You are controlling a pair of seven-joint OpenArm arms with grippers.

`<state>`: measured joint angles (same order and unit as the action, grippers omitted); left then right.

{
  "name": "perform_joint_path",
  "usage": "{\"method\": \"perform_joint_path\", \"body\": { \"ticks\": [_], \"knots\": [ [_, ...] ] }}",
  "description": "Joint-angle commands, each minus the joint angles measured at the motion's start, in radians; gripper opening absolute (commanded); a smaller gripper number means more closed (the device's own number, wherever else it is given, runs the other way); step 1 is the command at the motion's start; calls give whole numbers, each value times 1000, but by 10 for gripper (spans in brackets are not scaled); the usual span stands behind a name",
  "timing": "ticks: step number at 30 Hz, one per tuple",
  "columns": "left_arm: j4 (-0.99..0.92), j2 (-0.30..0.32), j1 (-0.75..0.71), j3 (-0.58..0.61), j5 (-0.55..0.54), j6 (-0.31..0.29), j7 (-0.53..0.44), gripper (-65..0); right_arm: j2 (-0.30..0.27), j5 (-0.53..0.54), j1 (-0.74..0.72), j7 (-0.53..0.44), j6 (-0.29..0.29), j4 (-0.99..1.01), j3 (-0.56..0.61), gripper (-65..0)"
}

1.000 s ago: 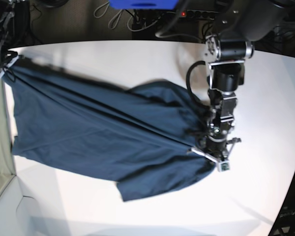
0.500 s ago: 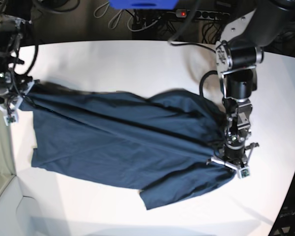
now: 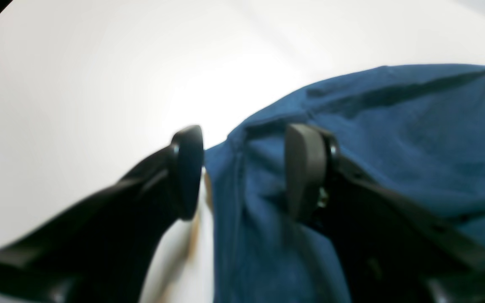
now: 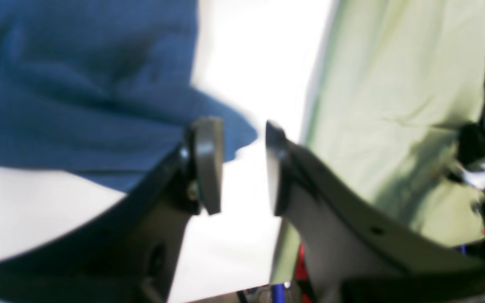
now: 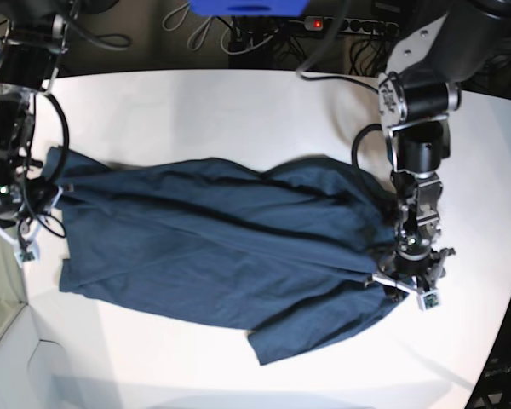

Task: Layout the t-shirt on the table in an organized manner, then fold the t-shirt properly
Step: 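Release the fabric with the left gripper and raise it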

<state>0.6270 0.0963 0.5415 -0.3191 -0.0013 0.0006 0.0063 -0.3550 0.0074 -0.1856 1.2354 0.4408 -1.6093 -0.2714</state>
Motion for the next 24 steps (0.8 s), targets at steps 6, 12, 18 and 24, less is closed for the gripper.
{"method": "perform_joint_path", "body": {
  "ticks": [6, 12, 18, 24],
  "knots": [
    [370, 7, -120, -1, -1, 3, 87, -342, -46, -8, 4, -9, -4, -21, -39, -457],
    [801, -59, -373, 4, -108, -4, 268, -283, -11, -7, 102, -10, -1, -161, -75, -456],
    [1055, -155, -650, 68, -299, -4, 415, -154, 67, -7, 205, -9, -1, -313, -65, -456],
    [988, -154, -748, 232, -317, -4, 415, -199, 159, -7, 272, -12, -1, -357, -61, -456]
  ]
}}
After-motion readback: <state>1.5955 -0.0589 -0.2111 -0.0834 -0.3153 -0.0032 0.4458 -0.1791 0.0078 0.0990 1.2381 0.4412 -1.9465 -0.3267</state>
